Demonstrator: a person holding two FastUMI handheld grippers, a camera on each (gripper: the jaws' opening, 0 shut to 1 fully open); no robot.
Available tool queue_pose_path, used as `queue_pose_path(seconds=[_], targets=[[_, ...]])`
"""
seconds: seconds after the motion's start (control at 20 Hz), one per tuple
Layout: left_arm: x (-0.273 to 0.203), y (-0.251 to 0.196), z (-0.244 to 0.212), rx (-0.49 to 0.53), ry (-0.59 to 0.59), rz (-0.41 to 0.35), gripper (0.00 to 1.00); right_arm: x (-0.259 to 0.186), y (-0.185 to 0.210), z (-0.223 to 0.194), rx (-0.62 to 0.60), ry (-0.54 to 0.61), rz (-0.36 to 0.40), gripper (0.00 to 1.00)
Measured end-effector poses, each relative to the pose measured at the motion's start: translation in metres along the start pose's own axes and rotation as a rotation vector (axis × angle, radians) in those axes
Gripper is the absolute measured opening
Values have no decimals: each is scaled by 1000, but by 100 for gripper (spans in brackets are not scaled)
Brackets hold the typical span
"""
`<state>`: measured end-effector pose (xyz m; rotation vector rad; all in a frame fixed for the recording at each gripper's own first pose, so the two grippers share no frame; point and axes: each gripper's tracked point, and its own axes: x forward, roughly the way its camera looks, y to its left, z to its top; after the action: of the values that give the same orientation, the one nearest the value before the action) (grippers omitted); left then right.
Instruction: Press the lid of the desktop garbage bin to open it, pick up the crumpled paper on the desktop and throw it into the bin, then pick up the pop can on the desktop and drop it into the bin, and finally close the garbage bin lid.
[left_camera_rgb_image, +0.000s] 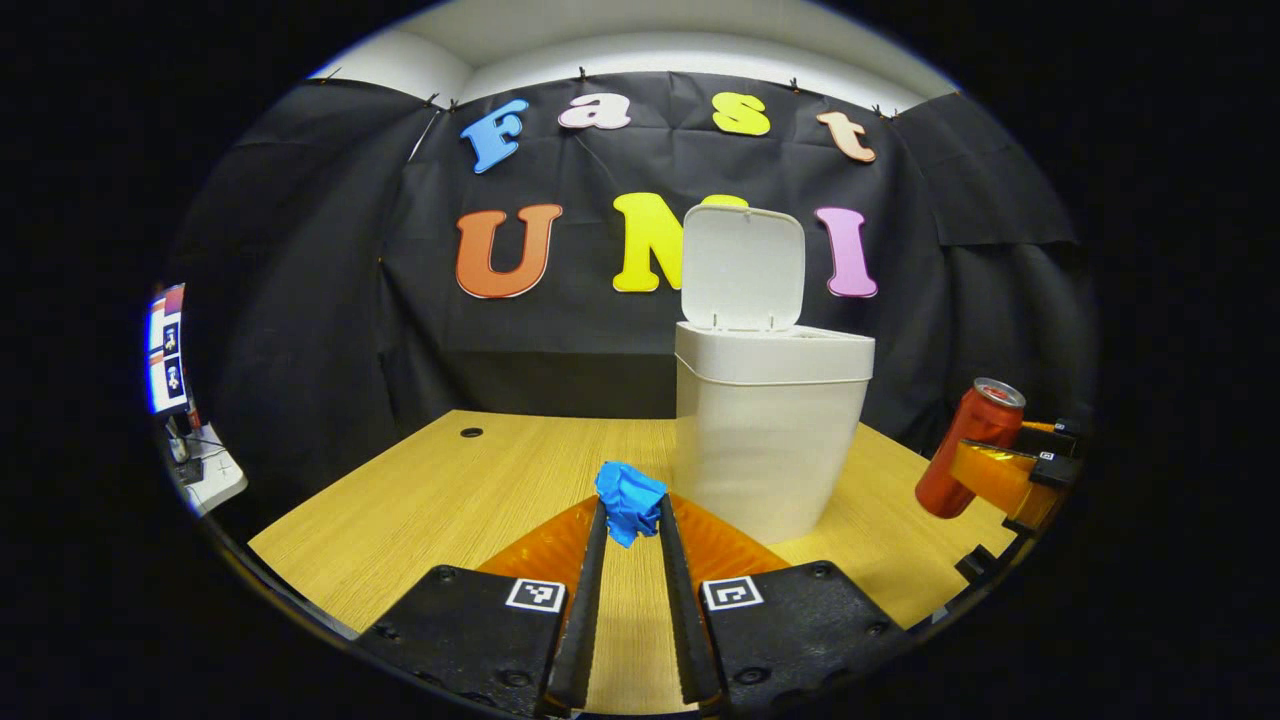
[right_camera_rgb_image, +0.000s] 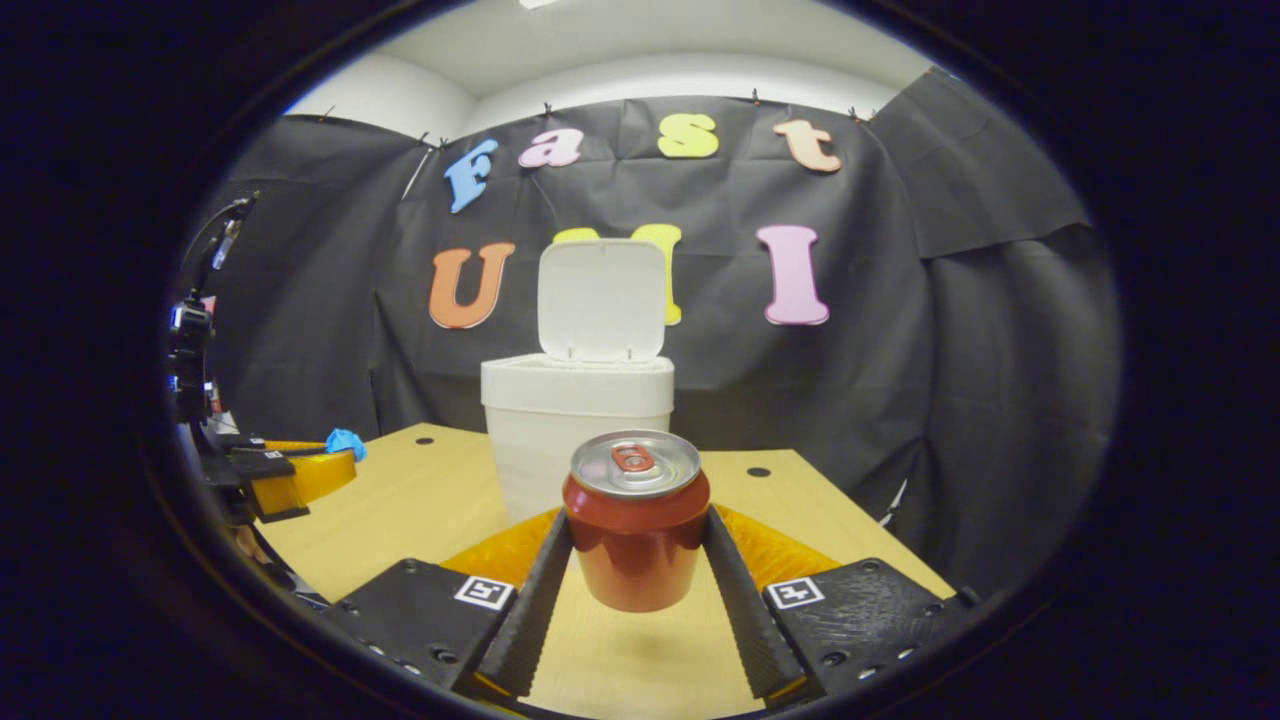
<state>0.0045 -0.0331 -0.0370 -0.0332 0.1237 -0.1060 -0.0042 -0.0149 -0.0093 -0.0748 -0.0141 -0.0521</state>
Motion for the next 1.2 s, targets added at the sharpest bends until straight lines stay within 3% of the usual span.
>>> queue_pose_path(seconds=[0.1, 0.5, 0.7, 0.75, 0.85, 1.2], targets=[[-6, -2, 8, -3, -6, 9, 36, -8, -11, 23, 18, -54, -9, 77], [-28, -21, 34, 13, -35, 25, 36, -25, -50, 34, -2, -82, 7, 76], [-36, -31, 52, 47, -72, 39, 36, -31, -49, 39, -11, -107, 42, 76], [-36, -35, 52, 51, -68, 38, 41, -33, -47, 39, -18, -114, 58, 76], [-36, -40, 52, 56, -62, 33, 36, -34, -45, 39, -34, -121, 80, 76], [-3, -56, 77, 57, -86, 4, 35, -30, -48, 36, -68, -120, 69, 77]])
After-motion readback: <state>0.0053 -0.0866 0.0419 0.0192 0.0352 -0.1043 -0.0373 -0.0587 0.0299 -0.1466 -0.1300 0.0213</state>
